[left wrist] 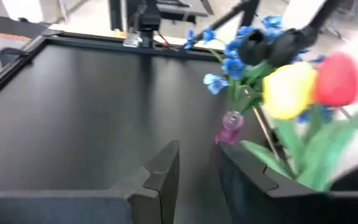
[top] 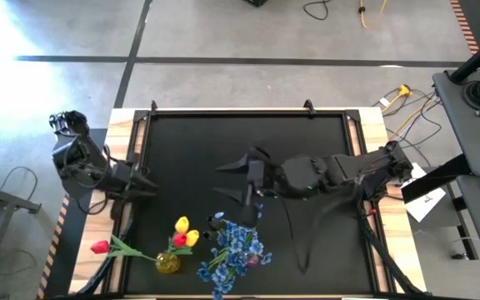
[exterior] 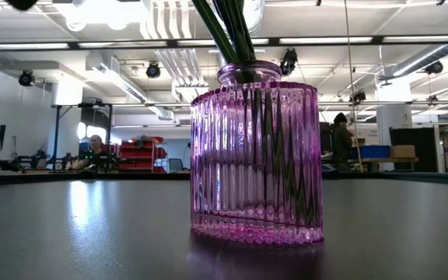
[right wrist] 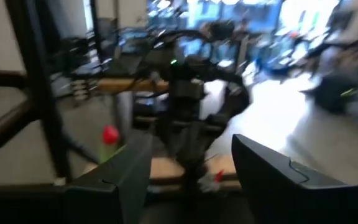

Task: Sort flowers into vase by color
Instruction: Return to Home Position

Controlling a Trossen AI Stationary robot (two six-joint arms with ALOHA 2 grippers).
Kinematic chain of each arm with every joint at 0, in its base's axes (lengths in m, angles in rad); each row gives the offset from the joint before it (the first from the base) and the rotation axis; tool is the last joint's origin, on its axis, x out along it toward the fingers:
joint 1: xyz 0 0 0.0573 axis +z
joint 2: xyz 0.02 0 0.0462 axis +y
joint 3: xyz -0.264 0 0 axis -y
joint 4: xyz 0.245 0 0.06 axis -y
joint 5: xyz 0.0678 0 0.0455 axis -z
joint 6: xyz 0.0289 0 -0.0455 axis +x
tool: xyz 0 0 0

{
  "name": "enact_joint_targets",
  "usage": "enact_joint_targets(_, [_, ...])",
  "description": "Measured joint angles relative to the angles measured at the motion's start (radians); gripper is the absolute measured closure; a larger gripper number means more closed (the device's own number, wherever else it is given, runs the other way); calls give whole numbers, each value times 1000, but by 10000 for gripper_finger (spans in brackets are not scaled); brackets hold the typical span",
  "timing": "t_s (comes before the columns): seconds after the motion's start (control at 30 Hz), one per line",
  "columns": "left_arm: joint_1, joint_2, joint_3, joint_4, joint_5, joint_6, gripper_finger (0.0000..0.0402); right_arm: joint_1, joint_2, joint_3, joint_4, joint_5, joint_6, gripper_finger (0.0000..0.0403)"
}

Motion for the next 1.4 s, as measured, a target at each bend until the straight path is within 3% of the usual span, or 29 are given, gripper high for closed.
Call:
enact_joint_targets(0.1, [6,-55,-124,95,-52,-1,316,-37,0,-47,1,-99,46,219])
enact_joint_targets(0.2, [37,-103,-251,209,-103,-9,326,-63,0,-96,28,-120,47,258])
enact_joint_targets(0.43, [168,-150,-513,621,-79,39,347,-79,-91,-352,334,-128,45,383])
enact_joint_targets(0.57, [269,-165,-553,698,-44,155,356,-79,-199,-535,428,-131,71,391])
enact_joint_targets(0.73, [463,-225,-484,650,-32,285,362,-77,-380,-751,588,-145,110,393])
enact_joint_targets(0.93, [696,-283,-473,631,197,320,362,-83,-604,-914,266,-68,21,390])
enact_joint_targets(1.07, [801,-294,-521,631,295,322,362,-77,-713,-1002,138,-69,219,390])
enact_joint_targets(1.2, [830,-313,-567,701,306,312,362,-77,-767,-1126,198,-74,255,390])
enact_joint_targets(1.4, [829,-377,-605,715,311,321,363,-81,-841,-1392,535,-212,149,390])
